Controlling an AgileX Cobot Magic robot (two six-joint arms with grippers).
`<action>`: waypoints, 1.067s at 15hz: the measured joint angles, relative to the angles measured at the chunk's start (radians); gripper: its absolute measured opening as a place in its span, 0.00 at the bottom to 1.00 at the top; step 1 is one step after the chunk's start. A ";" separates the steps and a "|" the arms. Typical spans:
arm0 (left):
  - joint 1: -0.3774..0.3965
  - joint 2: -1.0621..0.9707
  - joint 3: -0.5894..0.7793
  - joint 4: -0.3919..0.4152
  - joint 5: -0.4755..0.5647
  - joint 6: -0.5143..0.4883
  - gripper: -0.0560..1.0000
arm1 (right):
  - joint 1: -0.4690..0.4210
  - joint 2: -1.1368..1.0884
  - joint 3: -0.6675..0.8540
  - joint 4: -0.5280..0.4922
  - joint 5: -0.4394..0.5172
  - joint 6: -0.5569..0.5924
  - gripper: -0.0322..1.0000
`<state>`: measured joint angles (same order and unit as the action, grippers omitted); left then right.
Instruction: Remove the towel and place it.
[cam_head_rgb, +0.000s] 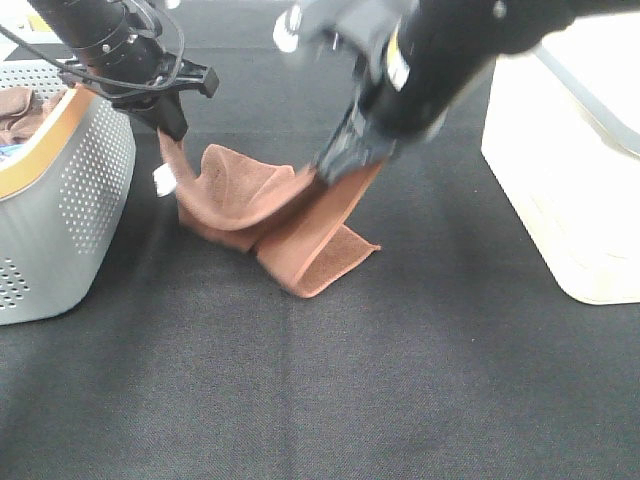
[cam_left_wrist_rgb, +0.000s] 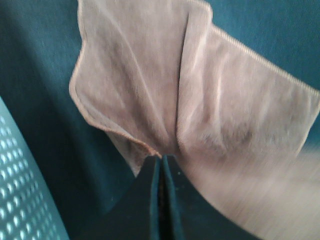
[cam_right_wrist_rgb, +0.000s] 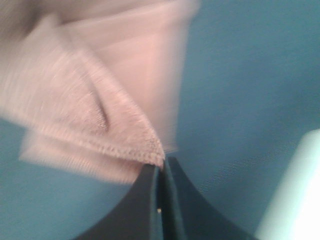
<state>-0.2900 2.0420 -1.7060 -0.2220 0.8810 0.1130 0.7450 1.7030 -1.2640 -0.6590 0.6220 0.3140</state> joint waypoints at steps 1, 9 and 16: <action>0.000 0.000 0.000 0.000 -0.027 -0.008 0.05 | -0.007 0.000 -0.029 -0.094 0.017 0.041 0.03; 0.002 -0.033 0.000 -0.002 -0.489 -0.037 0.05 | -0.305 0.016 -0.213 -0.279 -0.317 0.121 0.03; 0.002 -0.032 0.000 0.099 -1.020 -0.015 0.05 | -0.383 0.290 -0.438 -0.278 -0.431 0.170 0.03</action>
<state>-0.2880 2.0100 -1.7060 -0.1230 -0.1390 0.0980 0.3620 1.9930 -1.7020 -0.9370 0.1910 0.4840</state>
